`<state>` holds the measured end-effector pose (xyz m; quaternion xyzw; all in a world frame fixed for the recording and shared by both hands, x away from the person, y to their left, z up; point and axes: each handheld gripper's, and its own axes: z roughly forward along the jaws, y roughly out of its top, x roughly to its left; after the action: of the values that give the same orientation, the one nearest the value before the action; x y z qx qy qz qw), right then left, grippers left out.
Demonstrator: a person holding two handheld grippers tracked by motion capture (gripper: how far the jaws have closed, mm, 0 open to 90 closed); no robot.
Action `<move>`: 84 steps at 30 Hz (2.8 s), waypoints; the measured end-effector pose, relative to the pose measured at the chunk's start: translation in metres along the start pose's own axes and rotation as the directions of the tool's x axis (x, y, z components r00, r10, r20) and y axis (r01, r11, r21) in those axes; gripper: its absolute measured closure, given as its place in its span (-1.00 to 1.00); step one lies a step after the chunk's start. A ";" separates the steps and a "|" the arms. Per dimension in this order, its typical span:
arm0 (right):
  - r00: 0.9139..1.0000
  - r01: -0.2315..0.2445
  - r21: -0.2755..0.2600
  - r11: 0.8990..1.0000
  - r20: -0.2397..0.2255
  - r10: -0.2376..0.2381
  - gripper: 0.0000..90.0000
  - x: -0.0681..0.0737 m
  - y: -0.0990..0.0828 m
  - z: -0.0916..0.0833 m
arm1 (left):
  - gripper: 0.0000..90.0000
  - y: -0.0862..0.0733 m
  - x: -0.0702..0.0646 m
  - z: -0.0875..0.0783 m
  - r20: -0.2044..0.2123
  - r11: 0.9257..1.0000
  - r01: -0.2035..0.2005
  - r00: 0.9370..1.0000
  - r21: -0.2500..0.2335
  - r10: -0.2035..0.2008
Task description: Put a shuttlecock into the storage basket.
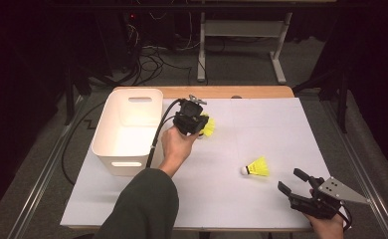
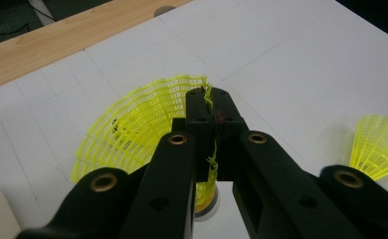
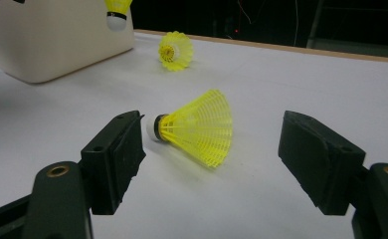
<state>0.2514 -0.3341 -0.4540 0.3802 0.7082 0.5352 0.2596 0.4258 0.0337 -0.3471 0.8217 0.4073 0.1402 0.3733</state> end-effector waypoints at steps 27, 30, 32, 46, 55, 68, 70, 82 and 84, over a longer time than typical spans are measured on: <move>1.000 0.001 0.000 1.000 -0.001 -0.001 -0.42 0.000 0.000 0.000 | 0.98 0.011 0.009 -0.016 0.002 1.000 0.010 1.000 -0.002 -0.010; 1.000 0.003 -0.001 1.000 -0.002 -0.003 -0.42 0.000 0.000 0.000 | 0.98 0.011 0.011 -0.017 0.002 1.000 0.013 1.000 -0.001 -0.013; 1.000 0.002 0.000 1.000 -0.002 -0.002 -0.42 0.000 0.000 0.000 | 0.98 0.011 0.012 -0.019 0.001 1.000 0.014 1.000 -0.003 -0.014; 1.000 0.000 0.000 1.000 -0.002 0.000 -0.42 0.000 0.000 0.000 | 0.98 0.020 0.017 -0.029 -0.012 1.000 0.014 1.000 -0.019 -0.015; 1.000 -0.001 -0.002 1.000 -0.001 0.001 -0.42 0.000 0.000 0.000 | 0.98 0.022 0.022 -0.036 -0.019 1.000 0.017 1.000 -0.025 -0.017; 1.000 -0.001 0.000 1.000 -0.002 0.001 -0.42 0.000 0.000 0.000 | 0.98 0.029 0.025 -0.046 -0.024 0.999 0.016 1.000 -0.037 -0.017; 1.000 0.000 -0.001 1.000 -0.001 0.000 -0.42 0.000 0.000 0.000 | 0.98 0.030 0.026 -0.047 -0.025 0.999 0.015 1.000 -0.037 -0.016; 1.000 -0.001 -0.001 1.000 -0.002 0.001 -0.42 0.000 0.000 0.000 | 0.98 0.030 0.033 -0.054 -0.029 0.999 0.024 0.999 -0.040 -0.025; 1.000 -0.001 -0.001 1.000 -0.002 0.001 -0.42 0.000 0.000 0.000 | 0.98 0.030 0.034 -0.055 -0.030 0.999 0.027 0.999 -0.041 -0.028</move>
<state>0.2513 -0.3339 -0.4540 0.3800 0.7081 0.5360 0.2586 0.4345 0.0757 -0.2897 0.8060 0.4210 0.1558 0.3858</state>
